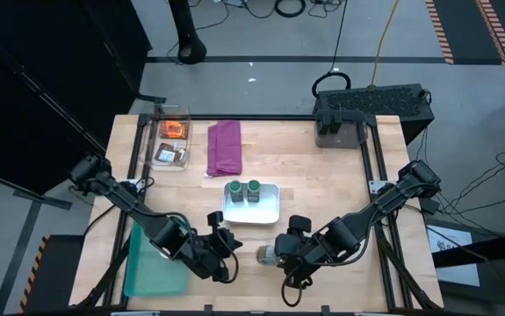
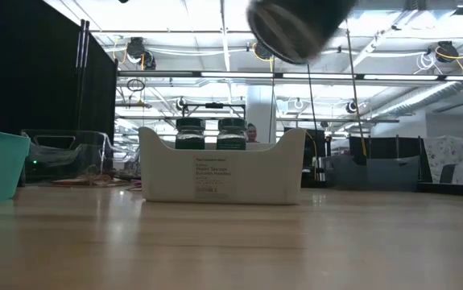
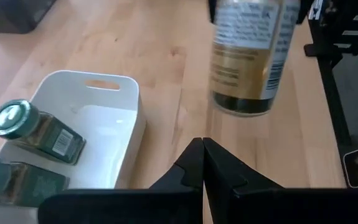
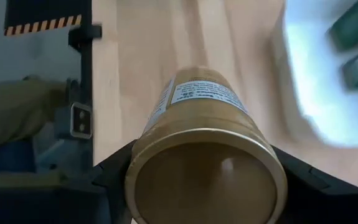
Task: Sort spices by type
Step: Put the brown seasoning bottle into the blue bin
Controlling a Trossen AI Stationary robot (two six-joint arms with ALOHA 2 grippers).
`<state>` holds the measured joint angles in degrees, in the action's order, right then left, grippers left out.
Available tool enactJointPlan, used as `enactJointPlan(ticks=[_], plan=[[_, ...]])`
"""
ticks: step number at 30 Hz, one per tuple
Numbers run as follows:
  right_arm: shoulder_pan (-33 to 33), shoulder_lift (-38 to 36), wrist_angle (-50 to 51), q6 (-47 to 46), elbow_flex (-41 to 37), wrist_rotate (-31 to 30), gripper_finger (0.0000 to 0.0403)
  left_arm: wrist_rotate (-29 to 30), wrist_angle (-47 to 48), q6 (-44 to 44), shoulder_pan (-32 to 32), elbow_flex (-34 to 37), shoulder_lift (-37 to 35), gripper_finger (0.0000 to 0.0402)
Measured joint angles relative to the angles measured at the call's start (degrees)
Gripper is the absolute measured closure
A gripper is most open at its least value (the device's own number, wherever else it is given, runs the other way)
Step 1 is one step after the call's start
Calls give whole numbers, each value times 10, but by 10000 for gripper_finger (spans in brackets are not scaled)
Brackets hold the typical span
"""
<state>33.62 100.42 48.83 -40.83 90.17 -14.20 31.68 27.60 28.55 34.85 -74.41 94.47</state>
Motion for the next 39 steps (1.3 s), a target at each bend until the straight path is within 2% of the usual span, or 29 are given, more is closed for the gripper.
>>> enactJointPlan(ticks=[6,10,13,18,23,27,31,39], plan=[[-11,0,0,56,26,-39,158,11,-21,4,0,0,16,393],[-19,0,-4,81,26,-40,158,9,-35,-2,0,0,16,366],[-25,0,8,90,26,-39,158,-19,-36,-19,0,0,16,327],[-29,0,34,92,26,-67,158,-20,-72,-40,0,0,17,236],[-29,0,36,101,26,-77,158,21,-118,-84,-8,1,32,143],[-29,0,39,101,26,-84,158,31,-117,-90,-28,1,40,96],[-29,0,45,102,26,-84,158,27,-128,-113,-41,1,49,76],[-29,0,48,105,26,-86,158,14,-199,-201,-50,1,78,75]])
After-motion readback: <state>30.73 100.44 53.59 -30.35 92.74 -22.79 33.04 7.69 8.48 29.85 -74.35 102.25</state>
